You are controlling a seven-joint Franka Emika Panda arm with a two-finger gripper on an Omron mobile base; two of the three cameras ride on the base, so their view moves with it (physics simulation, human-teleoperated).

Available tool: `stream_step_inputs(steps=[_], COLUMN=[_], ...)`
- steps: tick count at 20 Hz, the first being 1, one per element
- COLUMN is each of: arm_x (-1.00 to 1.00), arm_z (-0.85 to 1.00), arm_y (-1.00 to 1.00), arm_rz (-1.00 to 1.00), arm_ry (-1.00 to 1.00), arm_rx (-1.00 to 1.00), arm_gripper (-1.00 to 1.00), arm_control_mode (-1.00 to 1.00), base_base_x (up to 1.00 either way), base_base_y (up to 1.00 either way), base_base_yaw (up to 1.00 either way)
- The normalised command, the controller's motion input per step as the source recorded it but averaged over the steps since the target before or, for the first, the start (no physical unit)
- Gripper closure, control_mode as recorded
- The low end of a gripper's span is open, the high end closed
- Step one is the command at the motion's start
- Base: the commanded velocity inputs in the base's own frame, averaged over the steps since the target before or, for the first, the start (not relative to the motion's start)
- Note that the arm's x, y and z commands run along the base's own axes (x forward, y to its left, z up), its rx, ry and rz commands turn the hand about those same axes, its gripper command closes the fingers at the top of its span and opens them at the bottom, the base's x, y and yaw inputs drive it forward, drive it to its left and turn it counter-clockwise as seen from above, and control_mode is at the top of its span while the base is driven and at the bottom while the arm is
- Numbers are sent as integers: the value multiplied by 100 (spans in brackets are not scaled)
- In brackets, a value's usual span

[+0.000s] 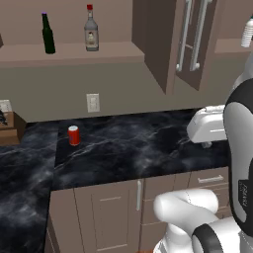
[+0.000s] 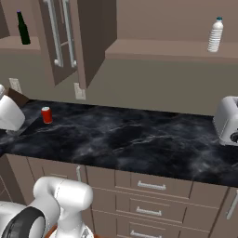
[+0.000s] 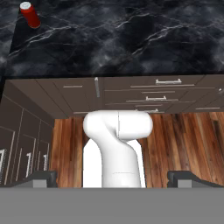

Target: Sort all alcoholic drinks to one cabinet, and non-alcoholic drinks to the other.

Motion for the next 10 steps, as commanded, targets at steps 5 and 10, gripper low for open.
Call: stream_step_inputs(steps=[5, 10], arm_x=[0, 0], arm_z=[0, 0], arm_y=[0, 0], arm_rz=[0, 0], arm_ry=[0, 0], arm_rx=[0, 0], arm_gripper=[-100, -100], arm_control_mode=[100, 100], base_base_x=[42, 40], base_base_y=[48, 60], base_base_yaw=[0, 0])
